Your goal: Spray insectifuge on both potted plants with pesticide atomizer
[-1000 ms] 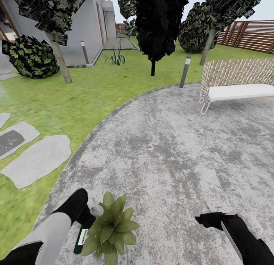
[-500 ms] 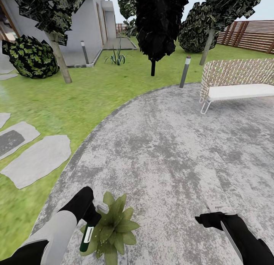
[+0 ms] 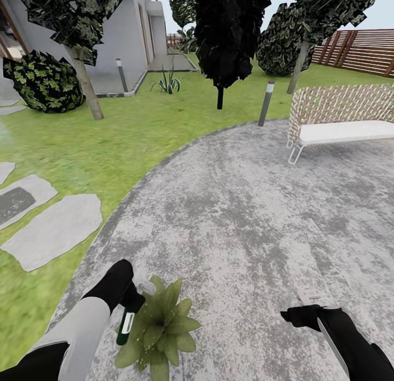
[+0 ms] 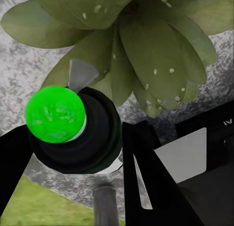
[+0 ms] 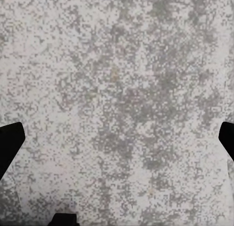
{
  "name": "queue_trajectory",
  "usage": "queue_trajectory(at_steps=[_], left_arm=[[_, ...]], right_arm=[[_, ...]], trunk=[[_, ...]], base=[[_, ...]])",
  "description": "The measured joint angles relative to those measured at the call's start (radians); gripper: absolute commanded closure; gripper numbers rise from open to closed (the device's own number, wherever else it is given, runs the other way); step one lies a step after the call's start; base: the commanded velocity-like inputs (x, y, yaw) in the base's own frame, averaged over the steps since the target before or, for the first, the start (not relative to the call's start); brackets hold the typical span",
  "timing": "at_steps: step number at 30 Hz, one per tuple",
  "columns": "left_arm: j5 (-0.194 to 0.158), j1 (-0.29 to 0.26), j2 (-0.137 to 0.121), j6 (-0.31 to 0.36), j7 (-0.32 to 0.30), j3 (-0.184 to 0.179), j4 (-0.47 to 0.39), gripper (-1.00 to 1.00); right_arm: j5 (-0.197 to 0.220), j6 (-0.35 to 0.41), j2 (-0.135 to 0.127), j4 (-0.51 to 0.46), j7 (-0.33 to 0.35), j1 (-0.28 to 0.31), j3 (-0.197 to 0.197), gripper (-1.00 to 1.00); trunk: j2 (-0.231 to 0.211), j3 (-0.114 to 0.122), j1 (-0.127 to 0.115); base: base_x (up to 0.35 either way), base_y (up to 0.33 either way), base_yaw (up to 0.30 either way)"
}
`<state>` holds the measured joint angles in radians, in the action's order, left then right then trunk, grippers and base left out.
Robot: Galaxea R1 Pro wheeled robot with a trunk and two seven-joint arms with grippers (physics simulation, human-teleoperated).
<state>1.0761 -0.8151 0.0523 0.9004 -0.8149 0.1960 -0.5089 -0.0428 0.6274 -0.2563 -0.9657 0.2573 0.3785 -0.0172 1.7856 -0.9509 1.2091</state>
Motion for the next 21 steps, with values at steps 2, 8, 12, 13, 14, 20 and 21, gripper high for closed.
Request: queue_trajectory(at_steps=[2,8,12,13,14,20,21], left_arm=[[0.000,0.000,0.000,0.000,0.000,0.000,-0.004,1.00],[0.001,0.000,0.000,0.000,0.000,0.000,-0.010,1.00],[0.001,0.000,-0.002,-0.001,0.000,-0.001,-0.006,1.00],[0.005,0.001,-0.011,-0.003,0.000,-0.002,-0.006,1.00],[0.008,0.004,-0.027,-0.005,0.001,-0.002,-0.005,1.00],[-0.001,0.016,-0.095,-0.007,0.004,0.002,0.019,1.00],[-0.002,0.022,-0.099,-0.007,0.004,0.002,0.058,1.00]], right_arm=[[0.000,0.000,0.000,0.000,0.000,0.000,0.000,-1.00],[0.000,0.000,0.000,0.001,0.000,0.000,0.000,-1.00],[0.000,0.000,0.000,0.001,0.000,0.000,0.000,-1.00],[0.000,0.000,0.000,0.001,0.000,0.000,0.000,-1.00],[0.000,0.000,0.000,0.001,0.000,0.000,0.000,-1.00],[0.001,0.000,0.000,0.001,0.000,0.000,0.000,-1.00],[0.001,0.000,0.000,0.000,0.000,0.000,-0.001,-1.00]], trunk=[[0.000,0.000,0.000],[0.000,0.000,0.000],[0.000,0.000,0.000],[0.000,0.000,0.000],[0.000,0.000,0.000],[0.000,0.000,0.000],[0.000,0.000,0.000]], base=[[0.000,0.000,0.000],[0.000,0.000,0.000],[0.000,0.000,0.000],[0.000,0.000,0.000],[0.000,0.000,0.000],[0.000,0.000,0.000],[0.000,0.000,0.000]])
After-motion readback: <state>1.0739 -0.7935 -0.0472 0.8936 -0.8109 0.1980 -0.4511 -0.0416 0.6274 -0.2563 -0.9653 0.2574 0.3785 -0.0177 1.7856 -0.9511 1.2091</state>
